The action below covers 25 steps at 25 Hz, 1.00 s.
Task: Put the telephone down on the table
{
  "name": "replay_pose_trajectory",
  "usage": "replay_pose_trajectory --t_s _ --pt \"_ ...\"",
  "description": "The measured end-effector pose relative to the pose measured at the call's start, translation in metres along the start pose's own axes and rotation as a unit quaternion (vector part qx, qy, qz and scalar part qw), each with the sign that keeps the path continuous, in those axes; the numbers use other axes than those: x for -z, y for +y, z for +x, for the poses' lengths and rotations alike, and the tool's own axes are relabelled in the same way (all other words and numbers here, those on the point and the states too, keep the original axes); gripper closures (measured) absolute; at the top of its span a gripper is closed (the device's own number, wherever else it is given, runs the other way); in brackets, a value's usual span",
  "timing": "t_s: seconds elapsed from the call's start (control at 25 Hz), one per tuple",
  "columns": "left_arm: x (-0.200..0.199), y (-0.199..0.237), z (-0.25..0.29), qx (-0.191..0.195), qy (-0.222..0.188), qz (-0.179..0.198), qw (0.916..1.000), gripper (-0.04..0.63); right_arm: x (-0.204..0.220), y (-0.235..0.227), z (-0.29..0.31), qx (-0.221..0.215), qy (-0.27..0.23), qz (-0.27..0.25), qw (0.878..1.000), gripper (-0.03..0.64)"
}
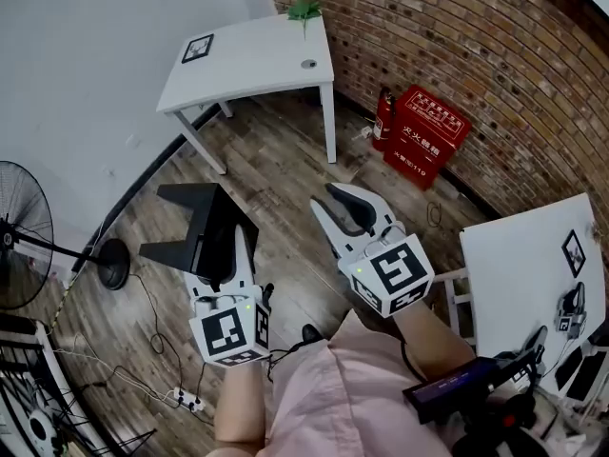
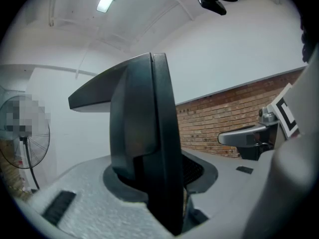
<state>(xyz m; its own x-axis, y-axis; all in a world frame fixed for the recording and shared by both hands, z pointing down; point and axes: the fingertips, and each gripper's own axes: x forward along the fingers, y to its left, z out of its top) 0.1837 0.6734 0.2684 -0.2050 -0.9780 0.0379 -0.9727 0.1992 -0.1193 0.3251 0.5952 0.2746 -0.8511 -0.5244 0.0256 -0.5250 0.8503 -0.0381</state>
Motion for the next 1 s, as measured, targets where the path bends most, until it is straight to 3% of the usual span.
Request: replay_pose_trajectory --t_s 0.24,0.44,0.68,0.76,0.92,1.0 --pt "0.001 -0.006 0.012 0.093 0.005 -0.043 0.9948 0.419 -0.014 0.014 0.014 -0.094 -0.017 0.005 0.995 0.418" --pt "-0.004 -0.002 0.02 0.186 -0.002 -0.079 0.9792 0.42 -0.026 0.035 0.034 -0.174 -0.025 0.013 0.984 0.377" --pt "0.002 0.002 0.044 0.323 -0.011 -0.089 0.9422 0.42 -0.031 0.054 0.072 -0.269 -0.03 0.036 0.962 0.328" --pt "0.006 0.005 0.056 0.367 -0.01 -0.078 0.927 0.42 -0.033 0.062 0.092 -0.307 -0.027 0.051 0.95 0.27" --pt "0.015 0.014 0.079 0.449 0.003 -0.052 0.8918 0.42 -0.031 0.073 0.14 -0.348 -0.017 0.056 0.936 0.264" --pt "0.019 0.019 0.091 0.475 0.009 -0.045 0.8785 0.42 -0.028 0.076 0.16 -0.358 -0.013 0.053 0.932 0.266"
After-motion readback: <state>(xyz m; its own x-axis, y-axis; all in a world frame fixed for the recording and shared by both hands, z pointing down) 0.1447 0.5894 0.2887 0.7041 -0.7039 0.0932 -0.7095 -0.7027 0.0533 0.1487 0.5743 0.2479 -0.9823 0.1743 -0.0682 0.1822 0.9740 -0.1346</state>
